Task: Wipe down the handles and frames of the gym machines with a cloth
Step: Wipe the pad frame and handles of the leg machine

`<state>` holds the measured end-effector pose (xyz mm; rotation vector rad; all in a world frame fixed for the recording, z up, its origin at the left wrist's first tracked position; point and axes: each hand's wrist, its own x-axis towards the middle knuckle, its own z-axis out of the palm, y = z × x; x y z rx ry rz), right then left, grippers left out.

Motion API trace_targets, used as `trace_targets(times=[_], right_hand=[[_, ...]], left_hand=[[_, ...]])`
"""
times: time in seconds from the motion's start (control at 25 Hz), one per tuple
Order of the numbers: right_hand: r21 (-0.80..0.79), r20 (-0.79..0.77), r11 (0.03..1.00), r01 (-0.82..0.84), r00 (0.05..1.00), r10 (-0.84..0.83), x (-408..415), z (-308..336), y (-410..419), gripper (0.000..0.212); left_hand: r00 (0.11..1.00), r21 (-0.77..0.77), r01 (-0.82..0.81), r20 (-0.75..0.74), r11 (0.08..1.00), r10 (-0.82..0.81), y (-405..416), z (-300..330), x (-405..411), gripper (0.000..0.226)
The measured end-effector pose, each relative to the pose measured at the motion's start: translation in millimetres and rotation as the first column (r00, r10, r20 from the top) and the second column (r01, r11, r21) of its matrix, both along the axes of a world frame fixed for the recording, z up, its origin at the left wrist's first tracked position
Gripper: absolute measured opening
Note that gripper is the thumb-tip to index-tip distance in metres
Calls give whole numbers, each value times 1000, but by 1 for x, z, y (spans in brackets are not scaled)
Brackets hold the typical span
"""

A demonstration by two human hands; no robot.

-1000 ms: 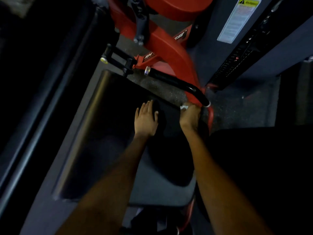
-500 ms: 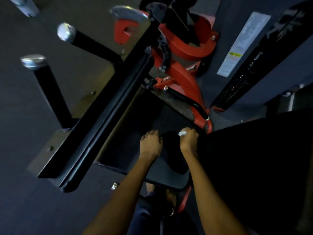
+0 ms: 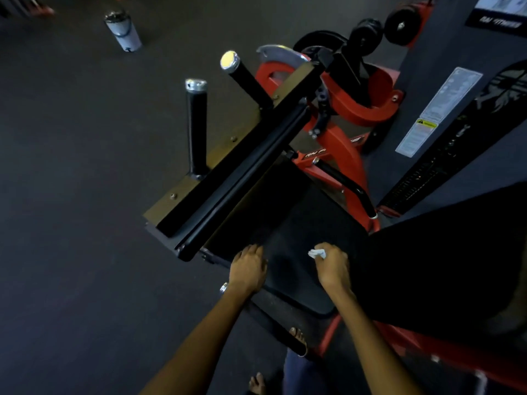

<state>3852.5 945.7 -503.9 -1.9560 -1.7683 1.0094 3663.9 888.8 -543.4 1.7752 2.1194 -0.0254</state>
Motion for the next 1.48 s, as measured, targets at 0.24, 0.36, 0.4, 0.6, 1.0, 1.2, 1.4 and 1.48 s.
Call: trace_targets(times=[0.24, 0.36, 0.4, 0.6, 1.0, 1.2, 1.4, 1.48], right_hand=[[-39, 63, 996, -85, 994, 87, -13, -48, -61, 22], [-77, 25, 989, -127, 991, 129, -23, -85, -90, 24], [-90, 8, 988, -127, 992, 128, -25, -96, -97, 25], [-52, -116, 986, -157, 982, 150, -39, -172, -111, 27], [365, -261, 889, -276, 886, 383, -100, -227, -119, 34], [501, -152, 623, -601, 648, 747, -137, -244, -102, 40], [463, -98, 625, -628, 664, 741, -72, -271, -121, 41], [485, -71, 712, -508, 789, 610, -59, -266, -122, 35]], left_hand=[[991, 18, 121, 49, 993, -122, -37, -43, -73, 47], [970, 110, 226, 68, 968, -234, -31, -69, -98, 48], [960, 132, 263, 62, 956, -273, -27, -80, -103, 54], [904, 88, 421, 44, 903, -426, 5, -155, -120, 67], [867, 392, 485, -330, 781, -373, 3, -226, -139, 56], [933, 505, 286, -340, 814, -117, 0, -238, -137, 59], [976, 552, 100, -217, 828, 27, -2, -240, -127, 60], [979, 552, 102, -204, 828, 15, -3, -241, -127, 59]])
